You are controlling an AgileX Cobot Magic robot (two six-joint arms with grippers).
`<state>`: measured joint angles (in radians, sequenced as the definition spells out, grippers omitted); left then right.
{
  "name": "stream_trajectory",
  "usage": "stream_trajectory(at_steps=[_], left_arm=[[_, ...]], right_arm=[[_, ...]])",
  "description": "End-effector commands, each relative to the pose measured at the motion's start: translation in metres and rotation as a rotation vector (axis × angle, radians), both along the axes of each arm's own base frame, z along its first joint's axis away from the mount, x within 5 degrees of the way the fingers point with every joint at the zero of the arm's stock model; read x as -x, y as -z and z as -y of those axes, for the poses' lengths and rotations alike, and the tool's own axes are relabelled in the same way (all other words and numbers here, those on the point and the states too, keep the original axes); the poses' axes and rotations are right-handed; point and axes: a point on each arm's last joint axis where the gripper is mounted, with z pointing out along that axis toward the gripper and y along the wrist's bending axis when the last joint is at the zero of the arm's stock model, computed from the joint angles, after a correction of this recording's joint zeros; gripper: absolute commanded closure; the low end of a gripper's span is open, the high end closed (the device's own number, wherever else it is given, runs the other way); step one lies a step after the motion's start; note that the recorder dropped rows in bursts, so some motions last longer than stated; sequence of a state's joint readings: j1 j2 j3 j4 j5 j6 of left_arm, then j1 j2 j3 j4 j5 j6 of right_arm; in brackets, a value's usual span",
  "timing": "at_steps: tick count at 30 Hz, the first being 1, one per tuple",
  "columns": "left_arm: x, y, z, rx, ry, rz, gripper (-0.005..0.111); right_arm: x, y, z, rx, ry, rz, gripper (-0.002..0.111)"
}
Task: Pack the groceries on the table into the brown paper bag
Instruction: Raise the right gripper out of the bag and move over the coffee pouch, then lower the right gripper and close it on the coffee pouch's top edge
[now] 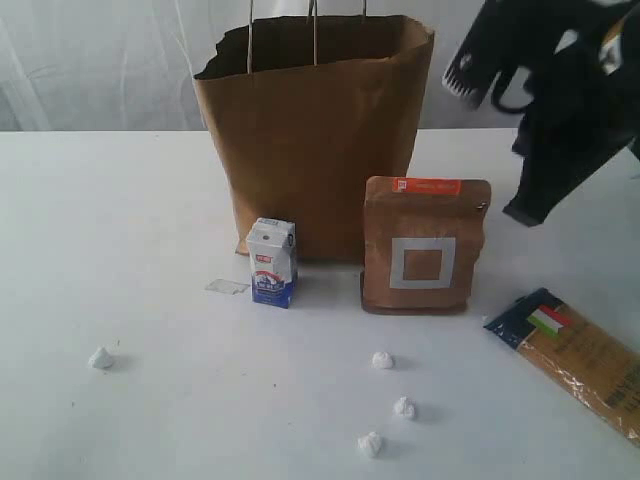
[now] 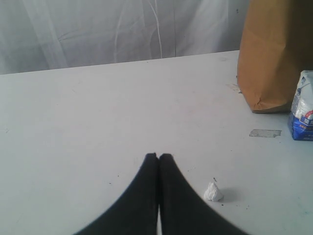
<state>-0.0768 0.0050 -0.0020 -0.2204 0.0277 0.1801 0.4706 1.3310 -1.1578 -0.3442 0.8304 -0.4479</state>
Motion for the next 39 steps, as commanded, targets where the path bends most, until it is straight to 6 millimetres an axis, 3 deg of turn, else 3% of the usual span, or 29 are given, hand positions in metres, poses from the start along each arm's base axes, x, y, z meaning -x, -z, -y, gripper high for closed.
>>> stream_trajectory(at_steps=[1, 2, 3, 5, 8, 12, 17, 23, 28, 33, 39], left_arm=[[0.0, 0.0, 0.0, 0.003, 0.006, 0.007, 0.107], [0.0, 0.0, 0.0, 0.003, 0.006, 0.007, 0.107], [0.0, 0.0, 0.0, 0.003, 0.006, 0.007, 0.107], [0.0, 0.0, 0.0, 0.003, 0.006, 0.007, 0.107], [0.0, 0.0, 0.0, 0.003, 0.006, 0.007, 0.107], [0.0, 0.0, 0.0, 0.003, 0.006, 0.007, 0.107], [0.0, 0.0, 0.0, 0.003, 0.006, 0.007, 0.107], [0.0, 0.0, 0.0, 0.003, 0.006, 0.007, 0.107], [0.0, 0.0, 0.0, 0.003, 0.006, 0.007, 0.107], [0.0, 0.0, 0.0, 0.003, 0.006, 0.007, 0.107], [0.0, 0.0, 0.0, 0.003, 0.006, 0.007, 0.107]], right_arm=[[-0.023, 0.026, -0.011, 0.066, -0.065, -0.012, 0.072], [-0.029, 0.032, -0.013, 0.087, -0.074, -0.01, 0.059], [-0.037, 0.042, -0.014, 0.117, -0.059, -0.01, 0.039], [-0.044, 0.049, -0.013, 0.104, 0.02, -0.008, 0.025], [-0.044, 0.051, -0.014, 0.011, 0.131, -0.018, 0.025], [-0.04, 0.044, -0.013, -0.029, 0.136, -0.086, 0.025], [-0.058, 0.042, 0.016, -0.185, 0.09, -0.341, 0.025], [-0.077, 0.04, 0.028, -0.229, 0.096, -0.202, 0.034], [-0.08, 0.036, 0.019, -0.36, 0.103, -0.176, 0.036], [-0.087, 0.052, 0.015, -0.257, -0.055, -0.192, 0.036], [-0.094, 0.074, 0.012, -0.268, -0.053, -0.267, 0.036]])
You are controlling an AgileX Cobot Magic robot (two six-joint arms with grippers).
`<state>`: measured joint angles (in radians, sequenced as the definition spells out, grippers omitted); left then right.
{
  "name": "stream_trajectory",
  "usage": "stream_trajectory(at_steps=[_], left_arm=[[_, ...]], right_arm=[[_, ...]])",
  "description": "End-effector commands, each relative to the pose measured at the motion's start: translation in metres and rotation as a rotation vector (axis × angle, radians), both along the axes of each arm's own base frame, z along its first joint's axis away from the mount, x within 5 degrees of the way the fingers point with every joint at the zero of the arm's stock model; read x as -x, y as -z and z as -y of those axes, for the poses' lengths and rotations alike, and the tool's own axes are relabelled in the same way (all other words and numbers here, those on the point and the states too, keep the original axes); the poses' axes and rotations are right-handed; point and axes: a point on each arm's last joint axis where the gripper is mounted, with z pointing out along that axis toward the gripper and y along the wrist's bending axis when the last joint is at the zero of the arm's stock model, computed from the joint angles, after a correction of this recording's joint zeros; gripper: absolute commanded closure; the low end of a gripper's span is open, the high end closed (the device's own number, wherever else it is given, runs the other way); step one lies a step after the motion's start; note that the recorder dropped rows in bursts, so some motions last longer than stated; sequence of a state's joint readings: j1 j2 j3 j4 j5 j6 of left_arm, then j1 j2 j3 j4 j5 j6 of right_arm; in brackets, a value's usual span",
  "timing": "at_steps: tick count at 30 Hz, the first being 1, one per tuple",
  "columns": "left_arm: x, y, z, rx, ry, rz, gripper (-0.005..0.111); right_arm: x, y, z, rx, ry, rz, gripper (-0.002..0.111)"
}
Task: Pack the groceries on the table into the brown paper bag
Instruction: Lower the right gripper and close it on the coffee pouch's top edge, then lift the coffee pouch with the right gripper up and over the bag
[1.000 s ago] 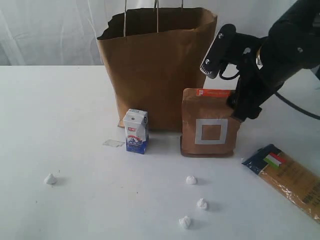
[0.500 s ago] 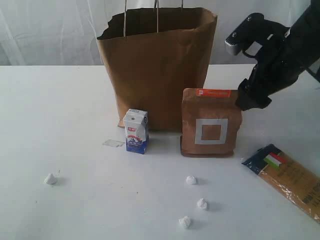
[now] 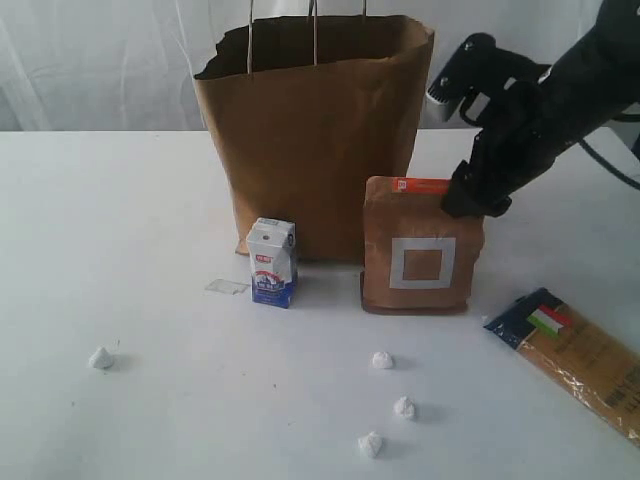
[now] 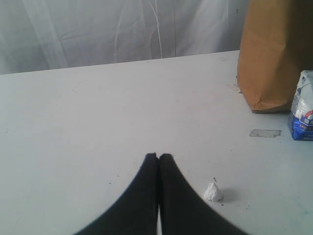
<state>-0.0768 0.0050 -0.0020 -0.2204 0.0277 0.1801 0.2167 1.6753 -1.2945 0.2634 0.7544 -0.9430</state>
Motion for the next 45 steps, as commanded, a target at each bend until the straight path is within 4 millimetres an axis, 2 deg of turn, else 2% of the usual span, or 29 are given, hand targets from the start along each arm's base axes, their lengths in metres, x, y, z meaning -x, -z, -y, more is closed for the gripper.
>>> stream_trajectory(at_steps=[1, 7, 11, 19, 25, 27, 32, 37, 40, 45], left_arm=[[0.0, 0.0, 0.0, 0.003, 0.006, 0.007, 0.107], [0.0, 0.0, 0.0, 0.003, 0.006, 0.007, 0.107], [0.0, 0.0, 0.0, 0.003, 0.006, 0.007, 0.107], [0.0, 0.0, 0.0, 0.003, 0.006, 0.007, 0.107], [0.0, 0.0, 0.0, 0.003, 0.006, 0.007, 0.107], [0.0, 0.0, 0.0, 0.003, 0.006, 0.007, 0.107], [0.0, 0.0, 0.0, 0.003, 0.006, 0.007, 0.107], [0.0, 0.0, 0.0, 0.003, 0.006, 0.007, 0.107], [0.0, 0.0, 0.0, 0.003, 0.006, 0.007, 0.107], [0.0, 0.0, 0.0, 0.003, 0.006, 0.007, 0.107]], right_arm=[[-0.005, 0.009, -0.002, -0.033, 0.0, -0.035, 0.036], [-0.005, 0.021, -0.01, -0.082, -0.077, -0.093, 0.036], [-0.006, 0.039, -0.012, -0.069, -0.105, -0.181, 0.036], [-0.013, 0.07, -0.014, -0.06, -0.097, -0.273, 0.036], [-0.016, 0.083, -0.014, -0.073, -0.049, -0.324, 0.036], [-0.015, 0.086, -0.015, -0.078, -0.034, -0.345, 0.04], [-0.016, 0.086, -0.015, -0.099, 0.031, -0.364, 0.057], [-0.006, 0.081, -0.012, -0.077, 0.029, -0.442, 0.082], [-0.004, 0.069, -0.011, -0.067, 0.021, -0.406, 0.088], [0.003, 0.033, -0.005, -0.089, 0.138, -0.316, 0.088]])
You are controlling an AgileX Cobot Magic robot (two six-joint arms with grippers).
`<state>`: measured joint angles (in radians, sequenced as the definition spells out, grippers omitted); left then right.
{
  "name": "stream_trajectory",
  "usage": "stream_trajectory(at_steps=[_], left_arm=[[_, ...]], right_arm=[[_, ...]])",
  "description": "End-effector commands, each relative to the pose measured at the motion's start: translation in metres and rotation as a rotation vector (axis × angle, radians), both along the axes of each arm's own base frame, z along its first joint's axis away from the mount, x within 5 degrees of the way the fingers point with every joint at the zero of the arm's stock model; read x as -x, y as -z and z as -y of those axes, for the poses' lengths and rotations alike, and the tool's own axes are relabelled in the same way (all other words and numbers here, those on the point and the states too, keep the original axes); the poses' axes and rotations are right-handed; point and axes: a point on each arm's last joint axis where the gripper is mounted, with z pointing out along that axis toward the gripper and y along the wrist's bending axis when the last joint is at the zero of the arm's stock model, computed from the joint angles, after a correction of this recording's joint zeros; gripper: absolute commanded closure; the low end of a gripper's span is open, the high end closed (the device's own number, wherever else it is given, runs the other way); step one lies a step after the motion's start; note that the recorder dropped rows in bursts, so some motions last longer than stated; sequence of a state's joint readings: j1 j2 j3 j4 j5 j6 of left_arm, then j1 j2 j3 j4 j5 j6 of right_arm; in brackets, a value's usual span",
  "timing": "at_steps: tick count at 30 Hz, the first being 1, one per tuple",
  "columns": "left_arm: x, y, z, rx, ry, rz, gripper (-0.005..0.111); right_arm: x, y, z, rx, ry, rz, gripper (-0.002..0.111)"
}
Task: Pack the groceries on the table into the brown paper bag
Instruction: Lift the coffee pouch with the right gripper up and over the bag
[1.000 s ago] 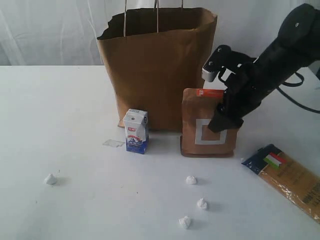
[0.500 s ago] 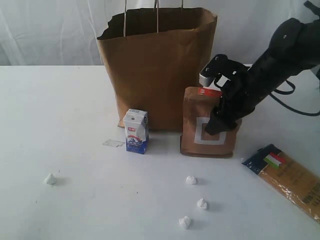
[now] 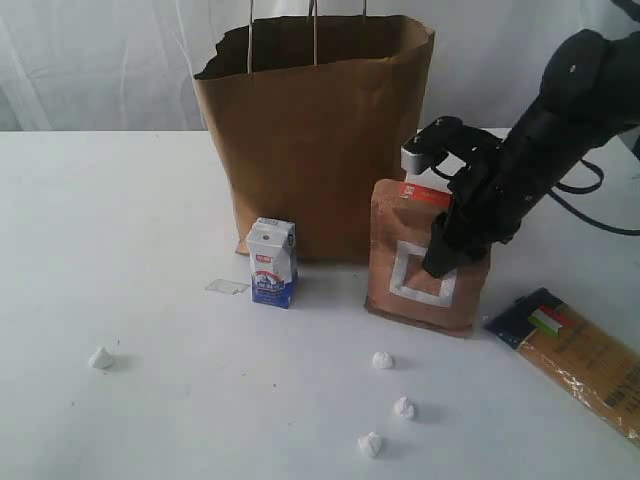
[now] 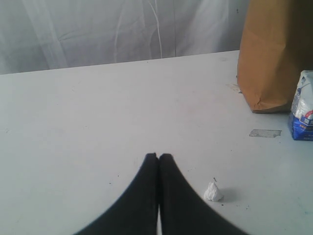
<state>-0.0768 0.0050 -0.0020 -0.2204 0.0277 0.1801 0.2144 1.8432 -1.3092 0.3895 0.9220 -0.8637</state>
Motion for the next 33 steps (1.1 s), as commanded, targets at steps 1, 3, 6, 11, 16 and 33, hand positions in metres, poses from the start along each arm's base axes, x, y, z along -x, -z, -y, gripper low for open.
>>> stream_trajectory(at_steps=[1, 3, 6, 11, 16, 33], left_arm=[[0.0, 0.0, 0.0, 0.003, 0.006, 0.007, 0.107], [0.0, 0.0, 0.0, 0.003, 0.006, 0.007, 0.107], [0.0, 0.0, 0.0, 0.003, 0.006, 0.007, 0.107], [0.0, 0.0, 0.0, 0.003, 0.006, 0.007, 0.107], [0.0, 0.0, 0.0, 0.003, 0.006, 0.007, 0.107], [0.0, 0.0, 0.0, 0.003, 0.006, 0.007, 0.107]], right_arm=[[0.012, -0.035, 0.009, 0.019, 0.096, 0.05, 0.088], [0.018, -0.049, 0.011, 0.009, 0.14, 0.07, 0.088], [0.03, -0.076, 0.014, -0.023, 0.178, 0.129, 0.088], [0.06, -0.119, 0.018, -0.09, 0.229, 0.185, 0.088], [0.086, -0.153, 0.023, -0.137, 0.255, 0.275, 0.092], [0.138, -0.242, 0.027, -0.566, 0.403, 0.668, 0.093]])
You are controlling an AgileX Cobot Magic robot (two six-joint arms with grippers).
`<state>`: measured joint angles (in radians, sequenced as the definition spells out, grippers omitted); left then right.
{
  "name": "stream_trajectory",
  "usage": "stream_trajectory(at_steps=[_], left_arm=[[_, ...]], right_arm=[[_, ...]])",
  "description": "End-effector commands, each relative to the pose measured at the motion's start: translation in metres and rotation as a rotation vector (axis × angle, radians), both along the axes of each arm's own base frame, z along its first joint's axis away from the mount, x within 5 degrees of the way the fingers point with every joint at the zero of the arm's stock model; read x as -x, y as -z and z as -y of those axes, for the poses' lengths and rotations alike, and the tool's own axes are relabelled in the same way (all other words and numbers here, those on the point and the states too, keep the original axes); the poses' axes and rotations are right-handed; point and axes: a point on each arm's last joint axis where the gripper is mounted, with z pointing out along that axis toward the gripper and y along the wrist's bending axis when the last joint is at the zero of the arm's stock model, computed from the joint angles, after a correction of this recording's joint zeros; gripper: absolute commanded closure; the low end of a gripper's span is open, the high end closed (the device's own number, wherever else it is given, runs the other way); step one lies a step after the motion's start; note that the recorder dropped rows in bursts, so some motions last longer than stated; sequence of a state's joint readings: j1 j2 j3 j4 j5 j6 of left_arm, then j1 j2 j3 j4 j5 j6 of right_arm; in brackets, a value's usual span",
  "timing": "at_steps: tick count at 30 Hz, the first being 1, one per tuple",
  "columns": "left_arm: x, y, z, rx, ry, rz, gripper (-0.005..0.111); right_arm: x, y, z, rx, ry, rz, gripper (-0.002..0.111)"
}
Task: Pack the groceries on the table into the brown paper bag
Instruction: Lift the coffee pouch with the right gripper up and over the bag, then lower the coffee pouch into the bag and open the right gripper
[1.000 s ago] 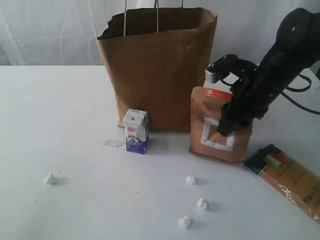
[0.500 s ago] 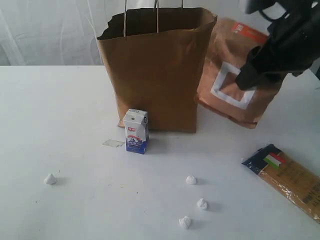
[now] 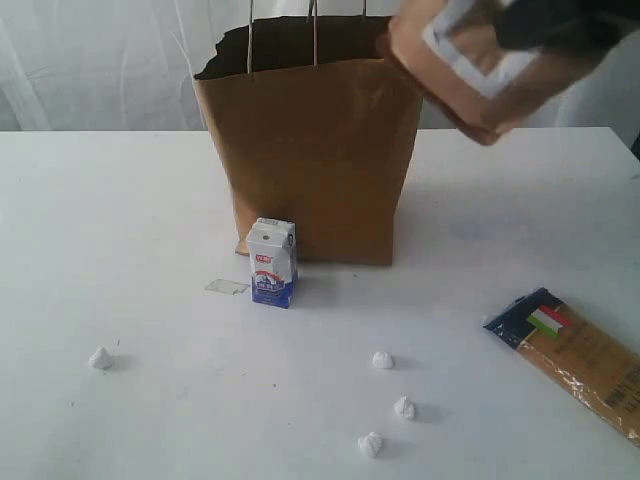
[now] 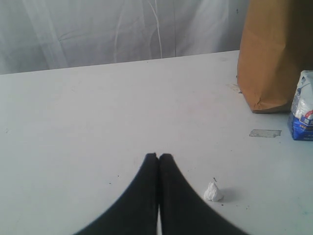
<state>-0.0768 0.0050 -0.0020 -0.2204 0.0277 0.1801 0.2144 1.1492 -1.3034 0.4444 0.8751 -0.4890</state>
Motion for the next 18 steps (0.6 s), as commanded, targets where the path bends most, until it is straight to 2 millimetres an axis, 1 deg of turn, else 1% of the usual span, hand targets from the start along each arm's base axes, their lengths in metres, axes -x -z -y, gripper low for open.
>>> stream_trajectory(at_steps=[1, 3, 5, 7, 10, 12, 14, 16, 18], left_arm=[[0.0, 0.0, 0.0, 0.003, 0.006, 0.007, 0.107], [0.0, 0.0, 0.0, 0.003, 0.006, 0.007, 0.107], [0.0, 0.0, 0.0, 0.003, 0.006, 0.007, 0.107], [0.0, 0.0, 0.0, 0.003, 0.006, 0.007, 0.107], [0.0, 0.0, 0.0, 0.003, 0.006, 0.007, 0.107], [0.0, 0.0, 0.0, 0.003, 0.006, 0.007, 0.107], [0.0, 0.0, 0.0, 0.003, 0.006, 0.007, 0.107], [0.0, 0.0, 0.0, 0.003, 0.006, 0.007, 0.107], [0.0, 0.0, 0.0, 0.003, 0.006, 0.007, 0.107]], right_arm=[[-0.001, -0.027, 0.0, -0.221, 0.079, 0.18, 0.093], [-0.009, -0.038, 0.002, -0.35, 0.145, 0.268, 0.093], [-0.016, -0.045, 0.005, -0.43, 0.206, 0.334, 0.093], [-0.028, -0.048, 0.01, -0.486, 0.28, 0.398, 0.093], [-0.048, -0.042, 0.013, -0.502, 0.361, 0.45, 0.093], [-0.061, -0.033, 0.012, -0.501, 0.38, 0.428, 0.093], [-0.072, -0.022, 0.008, -0.518, 0.38, 0.363, 0.093], [-0.082, -0.014, -0.003, -0.48, 0.336, 0.323, 0.093], [-0.089, -0.013, -0.012, -0.427, 0.275, 0.316, 0.093]])
